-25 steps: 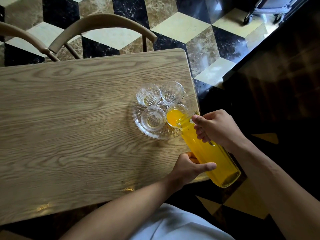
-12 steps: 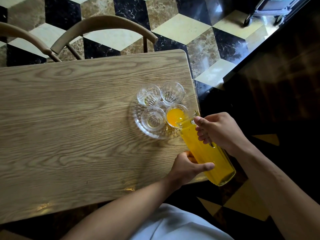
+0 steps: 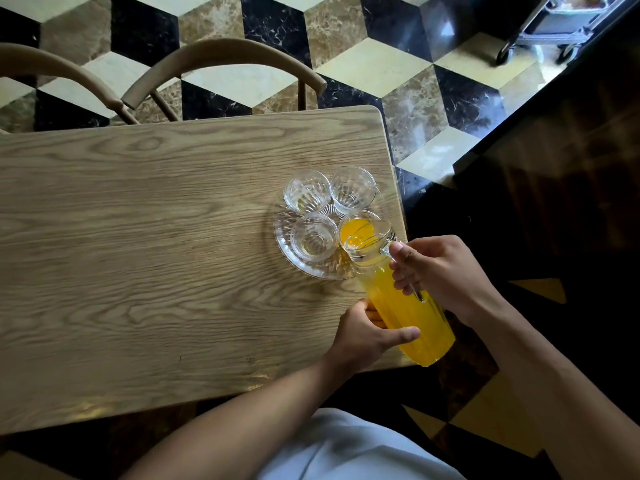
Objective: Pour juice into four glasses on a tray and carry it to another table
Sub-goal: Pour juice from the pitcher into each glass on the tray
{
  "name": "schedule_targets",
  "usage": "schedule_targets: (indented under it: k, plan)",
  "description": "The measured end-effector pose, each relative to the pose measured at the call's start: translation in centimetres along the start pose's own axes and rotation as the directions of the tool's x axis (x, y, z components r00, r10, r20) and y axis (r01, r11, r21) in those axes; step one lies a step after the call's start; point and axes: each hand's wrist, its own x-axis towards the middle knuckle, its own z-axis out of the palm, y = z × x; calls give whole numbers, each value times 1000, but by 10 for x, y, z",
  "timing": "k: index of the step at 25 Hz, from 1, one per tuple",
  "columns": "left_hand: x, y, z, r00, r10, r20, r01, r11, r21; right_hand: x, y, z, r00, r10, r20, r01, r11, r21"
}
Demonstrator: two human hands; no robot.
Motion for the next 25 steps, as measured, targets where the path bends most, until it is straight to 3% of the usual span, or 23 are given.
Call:
schedule_targets:
  k: [11, 25]
  plan:
    - [-10, -6, -16, 998, 8, -69, -9, 1000, -17, 16, -8, 26, 998, -9, 70, 15, 995, -95]
    - [-11, -8, -14, 999, -37, -19, 35, 996, -87, 31, -17, 39, 997, 35, 65, -21, 979, -204]
